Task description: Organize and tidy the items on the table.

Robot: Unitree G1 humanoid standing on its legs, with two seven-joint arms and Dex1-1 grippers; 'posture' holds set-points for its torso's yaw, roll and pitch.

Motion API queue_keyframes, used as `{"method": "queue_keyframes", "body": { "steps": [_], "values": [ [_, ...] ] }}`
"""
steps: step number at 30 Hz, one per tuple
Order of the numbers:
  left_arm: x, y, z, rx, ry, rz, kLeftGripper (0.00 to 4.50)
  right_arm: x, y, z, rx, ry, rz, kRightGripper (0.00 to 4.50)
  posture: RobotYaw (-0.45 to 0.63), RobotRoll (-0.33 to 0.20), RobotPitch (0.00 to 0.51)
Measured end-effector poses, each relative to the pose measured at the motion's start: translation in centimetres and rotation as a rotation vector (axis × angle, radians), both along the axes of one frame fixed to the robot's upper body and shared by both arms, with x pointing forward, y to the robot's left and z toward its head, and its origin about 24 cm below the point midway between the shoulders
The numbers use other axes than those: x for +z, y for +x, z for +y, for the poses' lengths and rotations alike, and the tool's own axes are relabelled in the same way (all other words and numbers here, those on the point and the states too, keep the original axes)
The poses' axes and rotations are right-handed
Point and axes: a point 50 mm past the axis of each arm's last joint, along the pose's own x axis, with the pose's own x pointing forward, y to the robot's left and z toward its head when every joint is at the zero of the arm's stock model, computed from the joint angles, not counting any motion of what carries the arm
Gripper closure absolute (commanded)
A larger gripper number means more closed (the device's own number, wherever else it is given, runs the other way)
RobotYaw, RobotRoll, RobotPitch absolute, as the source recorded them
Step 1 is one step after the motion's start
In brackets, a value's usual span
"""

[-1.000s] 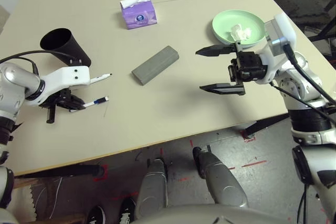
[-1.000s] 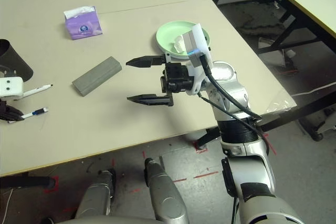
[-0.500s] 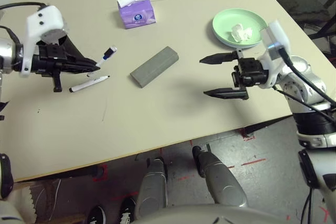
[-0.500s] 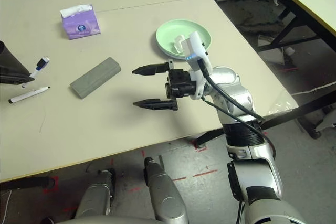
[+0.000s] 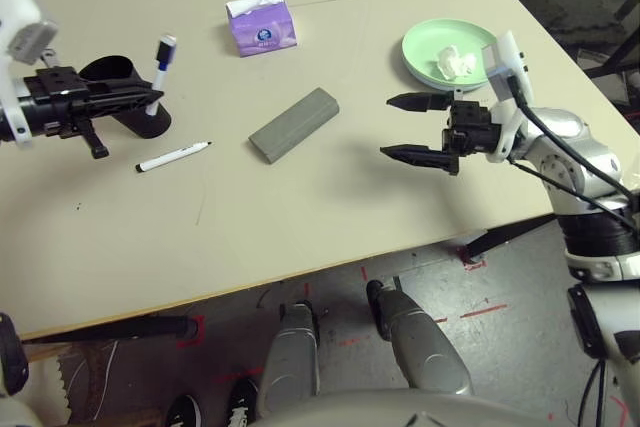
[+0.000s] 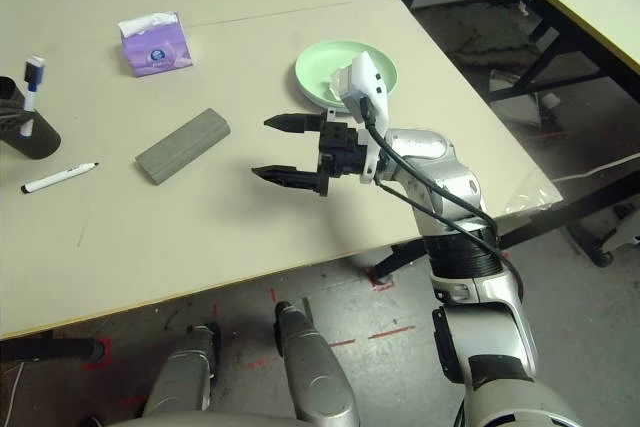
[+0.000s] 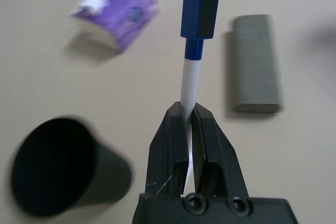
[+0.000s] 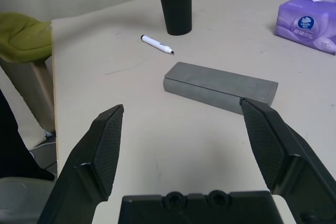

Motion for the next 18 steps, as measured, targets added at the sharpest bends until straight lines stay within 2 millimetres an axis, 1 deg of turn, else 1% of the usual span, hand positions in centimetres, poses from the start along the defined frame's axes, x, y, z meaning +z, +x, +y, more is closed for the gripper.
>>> {"method": "queue_keyframes", "body": {
  "steps": [6, 13, 16, 18],
  "values": [
    [0.4, -0.4, 1.3, 0.141, -0.067, -0.134, 4.49, -0.1, 0.2, 0.0, -0.009, -0.005, 0.003, 0.00, -0.10, 0.000, 0.261],
    [0.5, 0.1, 1.4, 0.222, -0.171, -0.263, 4.49, -0.1, 0.2, 0.0, -0.008, -0.004, 0.006, 0.00, -0.09, 0.000, 0.262],
    [0.8, 0.2, 1.6, 0.260, -0.188, -0.316, 4.49, -0.1, 0.3, 0.0, -0.008, -0.004, 0.006, 0.00, -0.09, 0.000, 0.262],
    [0.5, 0.5, 1.8, 0.287, -0.209, -0.345, 4.49, -0.1, 0.3, 0.0, -0.008, -0.004, 0.007, 0.00, -0.09, 0.000, 0.262]
  ]
}}
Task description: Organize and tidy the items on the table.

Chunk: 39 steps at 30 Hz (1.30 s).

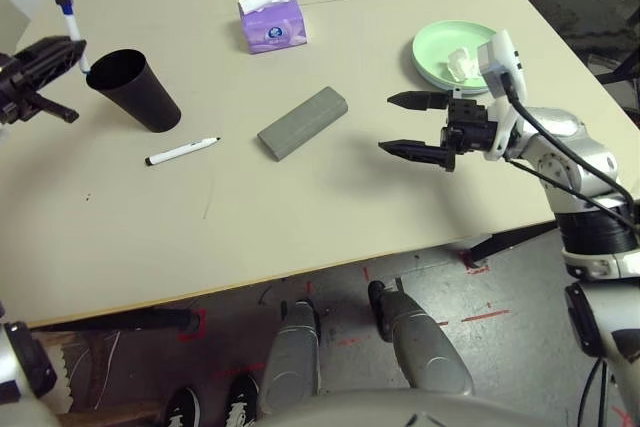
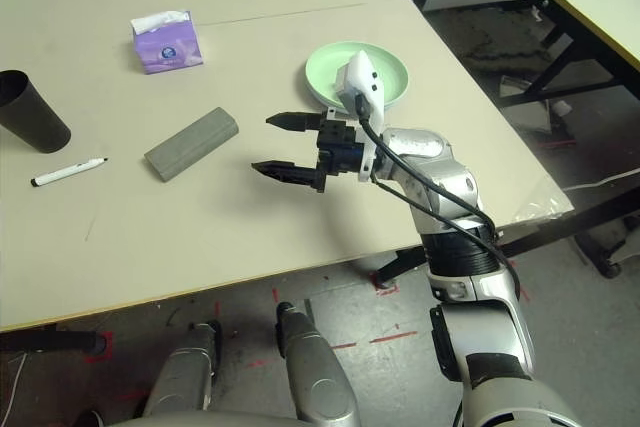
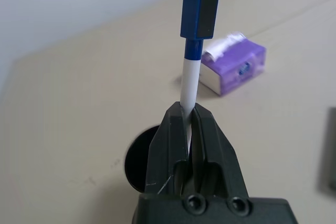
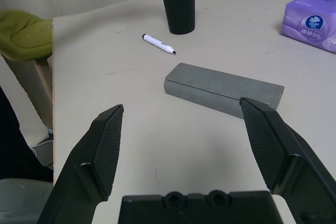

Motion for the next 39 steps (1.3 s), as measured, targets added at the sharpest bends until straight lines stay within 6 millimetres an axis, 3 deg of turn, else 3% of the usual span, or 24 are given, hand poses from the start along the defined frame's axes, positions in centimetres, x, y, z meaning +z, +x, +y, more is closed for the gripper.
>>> {"method": "queue_keyframes", "body": {
  "steps": [13, 20, 30, 39],
  "values": [
    [-4.0, 4.7, 0.9, 0.138, -0.055, 0.049, 4.49, 0.3, -0.1, 0.3, 0.009, 0.004, 0.005, 0.00, -0.13, 0.000, 0.257],
    [-4.4, 6.7, 0.1, 0.130, -0.046, 0.034, 4.49, 0.1, -0.5, 0.3, 0.004, 0.004, 0.008, 0.00, -0.15, 0.000, 0.252],
    [-4.7, 6.9, 0.1, 0.134, -0.035, 0.031, 4.49, 0.2, -0.6, 0.0, -0.012, 0.006, 0.006, 0.00, -0.14, 0.000, 0.246],
    [-5.4, 5.8, 0.8, 0.157, -0.044, 0.036, 4.49, 0.3, -0.6, 0.0, -0.002, 0.008, 0.004, 0.00, -0.12, 0.000, 0.247]
  ]
}}
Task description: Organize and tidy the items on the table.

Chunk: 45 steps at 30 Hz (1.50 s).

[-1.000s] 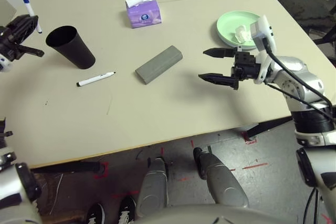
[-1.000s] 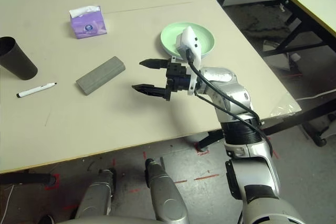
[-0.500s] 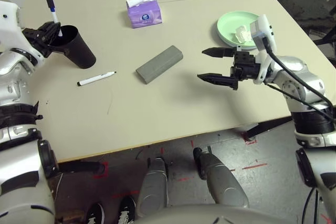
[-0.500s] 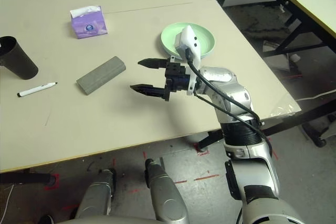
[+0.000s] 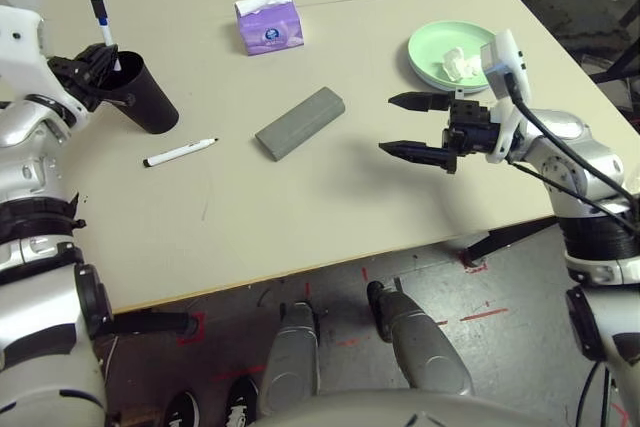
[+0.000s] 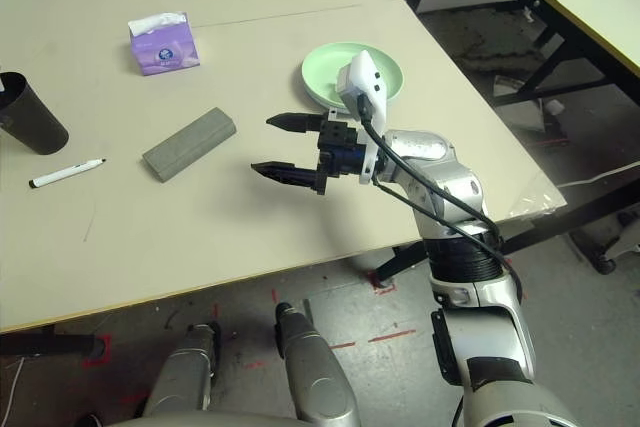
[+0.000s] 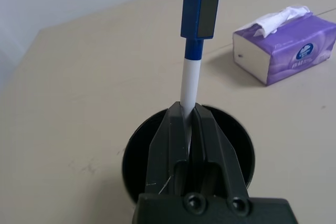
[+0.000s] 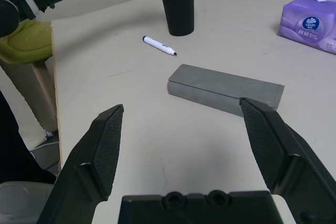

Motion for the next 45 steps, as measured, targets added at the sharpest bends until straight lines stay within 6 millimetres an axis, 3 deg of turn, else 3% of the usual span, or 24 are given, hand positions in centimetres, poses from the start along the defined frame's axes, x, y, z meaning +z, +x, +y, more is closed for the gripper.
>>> {"method": "queue_keyframes", "body": {
  "steps": [2, 15, 24, 33, 38, 41, 45],
  "values": [
    [0.1, -0.2, 0.1, 0.004, 0.006, 0.001, 4.49, 0.0, 0.0, 0.1, 0.004, 0.002, -0.001, 0.00, -0.12, 0.000, 0.246],
    [0.5, -0.3, 0.1, 0.011, 0.009, -0.012, 0.09, 0.1, 0.1, 0.2, 0.010, 0.005, -0.005, 0.00, -0.13, 0.000, 0.248],
    [1.5, -0.5, -0.3, -0.055, 0.013, 0.010, 0.04, 0.0, 0.1, 0.4, 0.014, 0.016, -0.004, 0.00, -0.12, 0.000, 0.247],
    [7.6, -3.9, -0.6, -0.255, 0.221, 0.149, 0.04, 0.0, 0.1, 0.5, 0.023, 0.025, -0.013, 0.00, -0.09, 0.000, 0.251],
    [11.6, -6.0, -3.1, -0.498, 0.387, 0.218, 0.04, -0.3, 0.2, 0.6, 0.029, 0.035, -0.008, 0.00, -0.08, 0.000, 0.249],
    [11.9, -6.3, -5.1, -0.639, 0.476, 0.309, 0.04, -0.4, 0.2, 0.9, 0.042, 0.038, -0.012, 0.00, -0.09, 0.000, 0.249],
    [10.3, -5.4, -6.6, -0.743, 0.593, 0.476, 0.04, -0.6, 0.2, 1.2, 0.051, 0.040, -0.009, 0.00, -0.11, 0.000, 0.251]
  ]
}}
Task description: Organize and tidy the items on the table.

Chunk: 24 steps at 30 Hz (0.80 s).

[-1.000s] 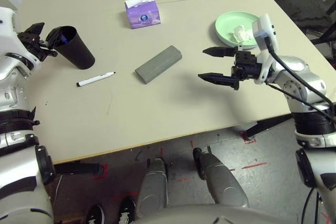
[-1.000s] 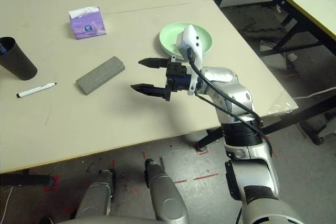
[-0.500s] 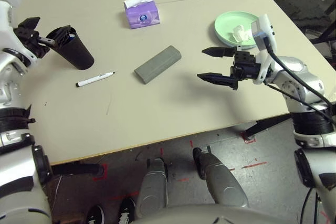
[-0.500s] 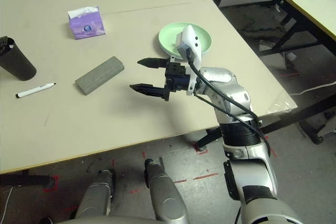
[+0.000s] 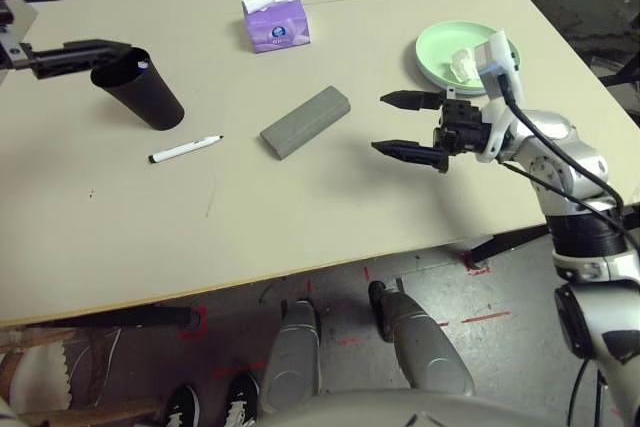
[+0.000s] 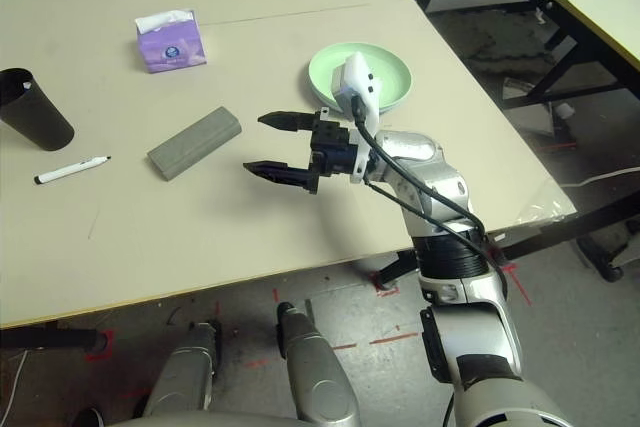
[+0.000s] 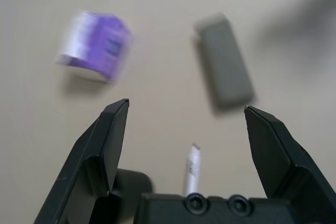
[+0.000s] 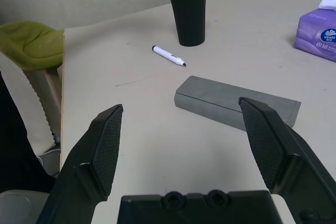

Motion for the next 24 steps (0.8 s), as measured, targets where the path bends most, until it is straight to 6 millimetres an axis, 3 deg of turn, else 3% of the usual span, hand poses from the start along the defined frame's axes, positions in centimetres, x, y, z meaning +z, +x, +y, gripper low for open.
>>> {"method": "queue_keyframes", "body": {
  "steps": [3, 8, 14, 24],
  "values": [
    [-1.2, 0.6, 0.2, 0.001, 0.163, 0.050, 0.04, 0.0, -0.1, 0.0, -0.001, 0.000, -0.001, 0.00, -0.12, 0.000, 0.249],
    [-3.5, 1.5, 2.3, 0.070, 0.407, 0.107, 0.04, -0.3, -0.2, -0.3, -0.018, -0.010, 0.008, 0.00, -0.13, 0.000, 0.247],
    [-4.4, 1.6, 3.7, 0.111, 0.480, 0.127, 0.04, -0.1, -0.3, -0.2, -0.017, -0.010, -0.003, 0.00, -0.12, 0.000, 0.245],
    [-6.6, 2.8, 2.9, 0.063, 0.482, 0.110, 0.04, 0.0, -0.3, -0.2, -0.012, -0.011, -0.004, 0.00, -0.12, 0.000, 0.247]
  ]
}}
